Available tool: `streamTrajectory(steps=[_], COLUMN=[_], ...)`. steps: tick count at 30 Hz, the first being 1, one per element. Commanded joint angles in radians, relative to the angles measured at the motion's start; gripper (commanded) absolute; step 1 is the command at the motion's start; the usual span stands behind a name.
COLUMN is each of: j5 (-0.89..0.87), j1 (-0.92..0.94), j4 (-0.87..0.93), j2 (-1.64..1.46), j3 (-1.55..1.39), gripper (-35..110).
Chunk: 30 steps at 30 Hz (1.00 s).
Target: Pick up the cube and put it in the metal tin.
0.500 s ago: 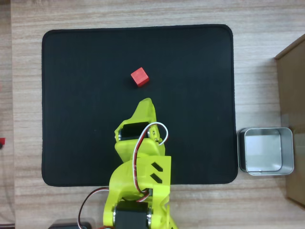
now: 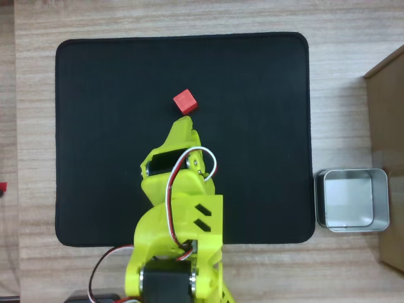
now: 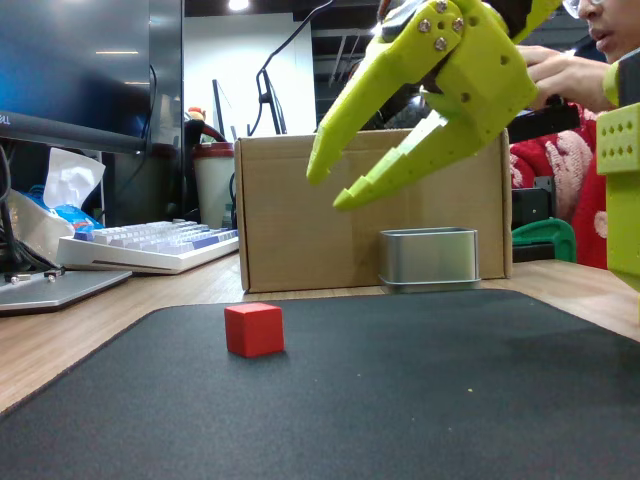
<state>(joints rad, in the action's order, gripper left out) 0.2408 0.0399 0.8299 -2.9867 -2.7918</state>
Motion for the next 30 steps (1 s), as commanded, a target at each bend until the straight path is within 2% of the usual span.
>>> streamTrajectory(steps=[1,8,15,17,23,30], j5=[0.014,0.031,0.083,0.124,0.258,0.334], j1=[0.014,-0.002,-0.032,-0.046,-0.069,-0.057], j4=[-0.003,-0.014,-0.146,-0.175,-0.199,-0.196], j2=[0.051,0.327,0.492,0.566,0.703,0.881], j3=[0.075,0.252,0.264,0.276,0.321,0.383], gripper=[7,7,9,13,13,18])
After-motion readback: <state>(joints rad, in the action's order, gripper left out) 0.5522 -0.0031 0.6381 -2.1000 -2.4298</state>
